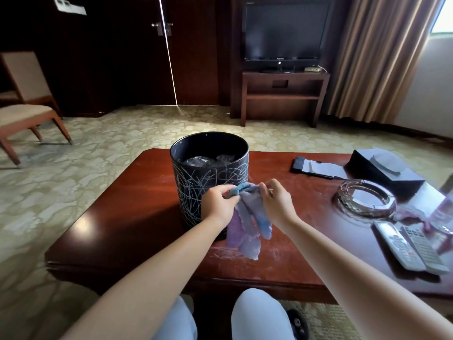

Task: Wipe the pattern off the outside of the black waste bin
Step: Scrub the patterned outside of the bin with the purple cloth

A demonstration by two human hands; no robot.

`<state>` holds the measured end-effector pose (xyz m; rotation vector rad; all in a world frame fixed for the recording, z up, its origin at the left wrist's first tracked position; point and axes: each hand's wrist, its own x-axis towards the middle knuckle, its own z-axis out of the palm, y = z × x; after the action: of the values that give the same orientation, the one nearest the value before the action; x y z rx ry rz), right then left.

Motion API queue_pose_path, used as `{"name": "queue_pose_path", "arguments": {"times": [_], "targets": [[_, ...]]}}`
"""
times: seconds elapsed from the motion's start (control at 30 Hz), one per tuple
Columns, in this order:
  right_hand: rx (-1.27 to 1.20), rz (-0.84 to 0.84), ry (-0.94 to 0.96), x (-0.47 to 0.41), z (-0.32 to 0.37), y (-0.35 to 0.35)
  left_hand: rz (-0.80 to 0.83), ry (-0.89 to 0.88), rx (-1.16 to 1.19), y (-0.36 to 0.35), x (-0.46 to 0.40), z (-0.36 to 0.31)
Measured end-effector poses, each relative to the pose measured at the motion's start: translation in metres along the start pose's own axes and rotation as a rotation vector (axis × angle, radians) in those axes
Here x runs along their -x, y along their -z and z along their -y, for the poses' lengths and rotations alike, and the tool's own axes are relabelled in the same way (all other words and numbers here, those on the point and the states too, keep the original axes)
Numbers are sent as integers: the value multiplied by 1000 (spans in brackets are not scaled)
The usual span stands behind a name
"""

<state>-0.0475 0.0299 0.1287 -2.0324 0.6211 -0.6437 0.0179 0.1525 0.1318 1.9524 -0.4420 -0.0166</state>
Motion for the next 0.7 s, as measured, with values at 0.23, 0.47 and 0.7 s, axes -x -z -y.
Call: {"name": "queue_pose_path", "arguments": {"times": [0.23,0.47,0.7], "targets": [[-235,-25,12,12,3,-11,95,114,87,-7,1,3],[-470,190,-36,16,-11,-23,280,327,565,-10,8,-2],[-397,68,22,15,-11,-21,353,374,619,1,11,-12]]}}
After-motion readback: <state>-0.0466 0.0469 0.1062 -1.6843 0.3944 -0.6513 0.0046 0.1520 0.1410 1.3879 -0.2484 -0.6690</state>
